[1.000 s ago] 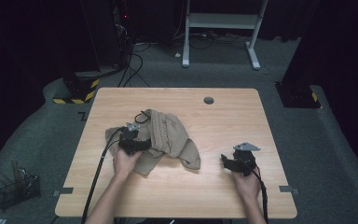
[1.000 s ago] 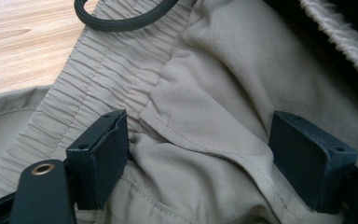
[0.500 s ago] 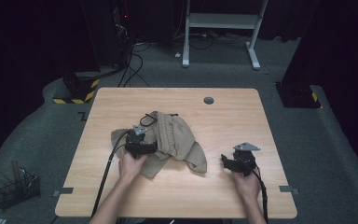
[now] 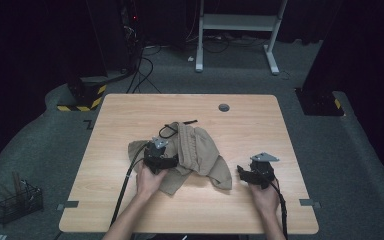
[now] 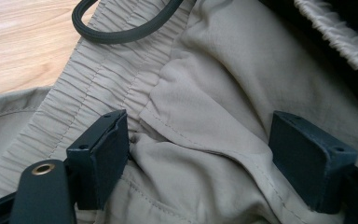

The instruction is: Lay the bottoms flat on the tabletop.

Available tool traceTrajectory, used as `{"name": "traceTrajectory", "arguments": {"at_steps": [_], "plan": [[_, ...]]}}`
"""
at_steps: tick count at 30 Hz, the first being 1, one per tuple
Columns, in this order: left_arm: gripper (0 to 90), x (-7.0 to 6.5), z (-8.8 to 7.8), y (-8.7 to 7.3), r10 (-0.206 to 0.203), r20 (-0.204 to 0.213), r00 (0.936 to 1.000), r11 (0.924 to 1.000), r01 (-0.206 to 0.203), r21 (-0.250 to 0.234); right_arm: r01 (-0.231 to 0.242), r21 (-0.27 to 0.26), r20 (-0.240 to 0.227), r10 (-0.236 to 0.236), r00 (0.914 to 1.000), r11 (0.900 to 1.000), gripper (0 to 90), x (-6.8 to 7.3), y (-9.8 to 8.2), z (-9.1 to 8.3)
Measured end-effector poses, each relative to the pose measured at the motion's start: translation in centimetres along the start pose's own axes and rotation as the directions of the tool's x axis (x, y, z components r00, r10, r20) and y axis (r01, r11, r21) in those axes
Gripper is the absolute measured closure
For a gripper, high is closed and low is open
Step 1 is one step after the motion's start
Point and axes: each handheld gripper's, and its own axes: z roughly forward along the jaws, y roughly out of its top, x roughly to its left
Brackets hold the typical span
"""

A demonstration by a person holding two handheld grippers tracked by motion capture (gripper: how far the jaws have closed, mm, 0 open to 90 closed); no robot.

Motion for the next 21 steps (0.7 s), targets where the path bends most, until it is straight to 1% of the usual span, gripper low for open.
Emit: {"name": "traceTrajectory", "arguments": {"at_steps": [6, 8, 11, 14, 17, 18, 21], "plan": [[20.8, -1.0, -0.1, -0.2, 0.007, 0.001, 1.0000, 0.9999, -0.007, -0.010, 0.000, 0.000, 0.000, 0.000, 1.0000, 1.000, 31.6, 0.0, 0.0, 0.0], [20.9, -1.2, -0.1, -0.4, -0.001, 0.008, 1.0000, 0.9999, 0.001, -0.016, -0.001, -0.001, 0.000, 0.001, 1.0000, 1.000, 31.6, 0.0, 0.0, 0.0], [20.9, -1.6, -0.1, -0.6, 0.003, 0.013, 0.9999, 0.9996, -0.003, -0.026, 0.000, -0.003, 0.007, 0.000, 1.0000, 1.000, 31.8, 0.1, 0.1, 0.1], [20.9, -1.7, -0.2, -0.6, 0.006, 0.013, 0.9999, 0.9996, -0.006, -0.028, -0.002, -0.002, 0.004, 0.002, 1.0000, 1.000, 31.8, 0.2, 0.1, 0.2], [20.9, -1.7, -0.2, -0.9, 0.004, 0.014, 0.9999, 0.9989, -0.003, -0.046, 0.000, -0.002, 0.003, 0.000, 1.0000, 1.000, 31.8, 0.2, 0.2, 0.2], [20.9, -1.9, -0.3, -1.1, -0.004, 0.011, 0.9999, 0.9985, 0.005, -0.055, -0.001, -0.001, 0.001, 0.001, 1.0000, 1.000, 31.9, 0.2, 0.2, 0.2], [20.9, -2.0, -0.3, -1.3, -0.004, 0.010, 0.9999, 0.9980, 0.005, -0.064, 0.003, -0.002, -0.002, -0.003, 1.0000, 1.000, 31.9, 0.1, 0.2, 0.2]]}}
